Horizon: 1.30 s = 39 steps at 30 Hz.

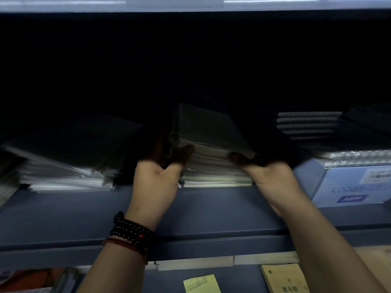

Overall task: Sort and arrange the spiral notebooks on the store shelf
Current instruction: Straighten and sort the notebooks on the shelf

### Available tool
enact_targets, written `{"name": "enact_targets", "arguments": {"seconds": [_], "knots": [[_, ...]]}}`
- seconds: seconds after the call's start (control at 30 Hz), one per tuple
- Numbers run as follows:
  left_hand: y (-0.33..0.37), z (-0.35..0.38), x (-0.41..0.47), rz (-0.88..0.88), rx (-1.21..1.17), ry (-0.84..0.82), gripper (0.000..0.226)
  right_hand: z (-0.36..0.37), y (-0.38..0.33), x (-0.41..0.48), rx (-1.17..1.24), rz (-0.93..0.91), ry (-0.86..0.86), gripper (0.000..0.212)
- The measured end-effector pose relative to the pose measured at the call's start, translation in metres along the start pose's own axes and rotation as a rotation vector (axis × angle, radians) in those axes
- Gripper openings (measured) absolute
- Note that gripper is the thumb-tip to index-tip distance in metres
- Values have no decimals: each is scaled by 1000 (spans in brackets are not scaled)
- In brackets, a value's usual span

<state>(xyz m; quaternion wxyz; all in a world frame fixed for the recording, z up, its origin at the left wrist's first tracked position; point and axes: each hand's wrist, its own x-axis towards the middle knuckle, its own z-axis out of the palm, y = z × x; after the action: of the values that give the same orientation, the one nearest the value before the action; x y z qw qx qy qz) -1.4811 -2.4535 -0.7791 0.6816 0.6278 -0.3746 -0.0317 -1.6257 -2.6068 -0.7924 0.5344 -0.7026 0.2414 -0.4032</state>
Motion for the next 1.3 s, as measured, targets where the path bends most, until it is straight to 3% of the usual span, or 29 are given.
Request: {"name": "enact_targets", "arguments": {"seconds": [0.1, 0.23, 0.37, 0.43, 0.47, 0.6, 0.67, 1.0, 1.13, 1.23, 1.3], "knots": [[0, -3, 2, -2, 11, -50, 57, 2, -1, -2, -35, -40, 13, 86], [2, -7, -1, -78, -10, -184, 49, -1, -5, -4, -1, 78, -27, 89], [5, 0, 6, -343, -314, -65, 49, 5, -9, 5, 152, 357, 269, 107], [8, 6, 12, -437, -400, 15, 53, 7, -10, 10, 217, 397, 276, 115], [9, 9, 14, -465, -411, 32, 58, 8, -10, 12, 252, 383, 260, 109], [-4, 17, 17, -428, -363, 6, 48, 8, -9, 13, 406, 355, 188, 56], [-9, 19, 19, -407, -350, -4, 41, 6, -7, 16, 465, 342, 171, 43], [2, 22, 19, -419, -306, -24, 48, 8, -5, 17, 620, 325, 157, 45], [6, 21, 21, -436, -376, 111, 46, 10, -3, 19, 535, 306, 260, 44], [14, 24, 24, -501, -387, 145, 63, 9, -2, 20, 446, 318, 283, 42], [15, 28, 23, -481, -372, 124, 63, 8, 1, 21, 444, 311, 252, 56]]}}
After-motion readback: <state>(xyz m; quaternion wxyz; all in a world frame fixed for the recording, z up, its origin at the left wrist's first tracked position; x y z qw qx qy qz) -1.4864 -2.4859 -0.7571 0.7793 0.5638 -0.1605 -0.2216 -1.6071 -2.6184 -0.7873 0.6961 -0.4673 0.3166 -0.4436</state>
